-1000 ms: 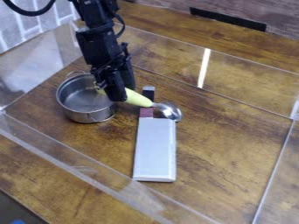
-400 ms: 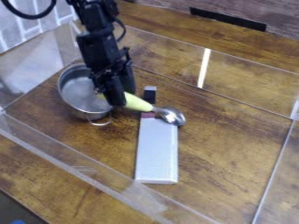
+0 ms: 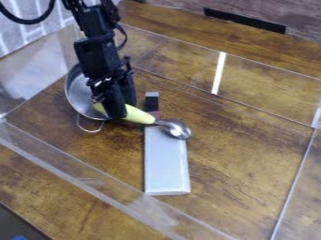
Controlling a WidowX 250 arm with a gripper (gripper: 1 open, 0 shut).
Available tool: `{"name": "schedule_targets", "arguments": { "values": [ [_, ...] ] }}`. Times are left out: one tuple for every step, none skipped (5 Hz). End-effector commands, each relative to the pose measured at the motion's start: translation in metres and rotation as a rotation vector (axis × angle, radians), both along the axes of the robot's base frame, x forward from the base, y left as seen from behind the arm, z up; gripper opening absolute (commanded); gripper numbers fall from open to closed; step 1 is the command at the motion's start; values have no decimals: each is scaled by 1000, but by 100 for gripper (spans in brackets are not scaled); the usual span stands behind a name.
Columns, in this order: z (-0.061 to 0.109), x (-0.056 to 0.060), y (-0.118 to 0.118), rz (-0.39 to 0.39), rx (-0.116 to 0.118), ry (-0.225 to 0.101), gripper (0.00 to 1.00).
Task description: Remove the spoon from the inside silver pot and put it on the table
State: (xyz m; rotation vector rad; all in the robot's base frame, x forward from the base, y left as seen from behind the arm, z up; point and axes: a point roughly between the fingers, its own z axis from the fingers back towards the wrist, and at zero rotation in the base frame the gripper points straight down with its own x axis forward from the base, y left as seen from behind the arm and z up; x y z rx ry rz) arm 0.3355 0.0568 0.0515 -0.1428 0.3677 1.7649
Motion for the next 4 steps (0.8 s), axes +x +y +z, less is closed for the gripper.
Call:
{"name": "schedule_targets", "arguments": {
  "values": [
    [39, 3, 8, 27, 25, -103, 0],
    [45, -3, 10, 39, 20, -104, 0],
    [51, 0, 19, 43, 15, -102, 0],
    [66, 4, 26, 52, 4, -99, 0]
  ]
}}
